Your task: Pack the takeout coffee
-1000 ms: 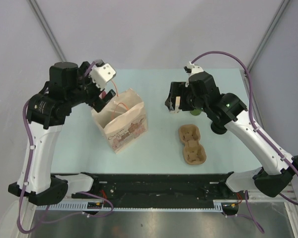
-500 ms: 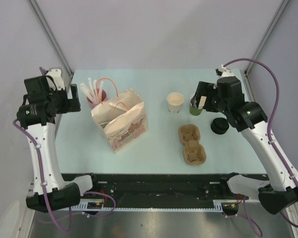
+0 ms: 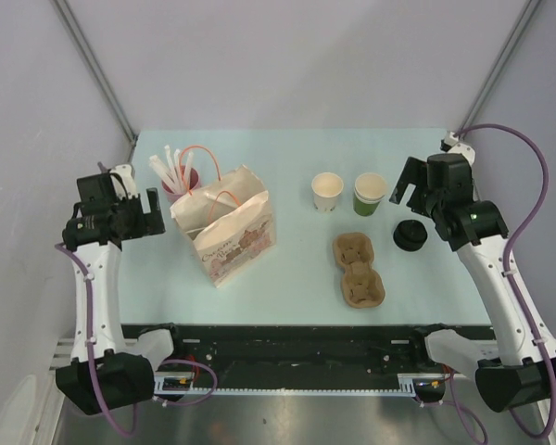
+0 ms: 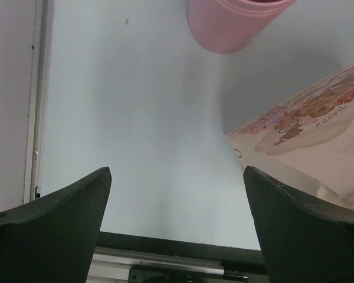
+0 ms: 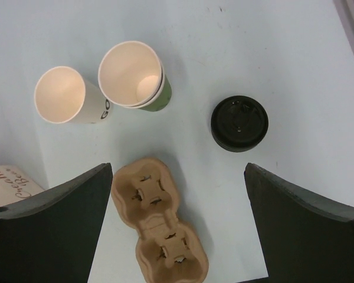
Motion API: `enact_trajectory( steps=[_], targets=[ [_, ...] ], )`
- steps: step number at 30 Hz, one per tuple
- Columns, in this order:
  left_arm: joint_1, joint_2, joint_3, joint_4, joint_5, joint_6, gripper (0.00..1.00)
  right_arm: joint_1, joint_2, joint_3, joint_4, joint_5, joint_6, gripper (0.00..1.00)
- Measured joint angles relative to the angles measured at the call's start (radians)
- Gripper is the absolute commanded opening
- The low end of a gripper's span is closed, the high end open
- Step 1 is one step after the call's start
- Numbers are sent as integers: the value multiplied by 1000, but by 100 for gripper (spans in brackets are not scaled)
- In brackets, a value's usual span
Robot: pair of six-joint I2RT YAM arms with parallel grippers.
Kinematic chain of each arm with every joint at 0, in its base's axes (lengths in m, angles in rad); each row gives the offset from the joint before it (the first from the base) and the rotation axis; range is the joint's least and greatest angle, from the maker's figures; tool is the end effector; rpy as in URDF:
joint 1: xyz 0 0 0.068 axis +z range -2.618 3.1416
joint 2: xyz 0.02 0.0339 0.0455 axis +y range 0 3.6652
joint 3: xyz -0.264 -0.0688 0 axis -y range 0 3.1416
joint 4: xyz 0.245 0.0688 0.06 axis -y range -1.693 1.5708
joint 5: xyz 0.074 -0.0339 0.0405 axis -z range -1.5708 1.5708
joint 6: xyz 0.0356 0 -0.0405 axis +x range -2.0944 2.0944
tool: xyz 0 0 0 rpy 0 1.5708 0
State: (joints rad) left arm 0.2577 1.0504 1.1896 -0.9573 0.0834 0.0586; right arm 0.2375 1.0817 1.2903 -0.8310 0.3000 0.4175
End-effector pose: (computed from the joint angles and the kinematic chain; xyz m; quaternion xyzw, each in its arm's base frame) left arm 0.1921 0.0476 0.3561 -0.0771 0.9261 0.0195 0.3687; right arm 0.2075 0.0394 0.3930 0.1470 0.8700 0.0194 0.4703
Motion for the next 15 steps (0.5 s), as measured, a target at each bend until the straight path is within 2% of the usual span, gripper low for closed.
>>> enact_trajectory(
  steps=[8, 15],
  targets=[
    [0, -46, -108, 61, 29, -2, 100, -2, -37, -84, 25, 11, -13, 100],
    [0, -103, -143, 71, 34, 4, 100, -4, -120, -136, 60, 4, -56, 100]
  ],
)
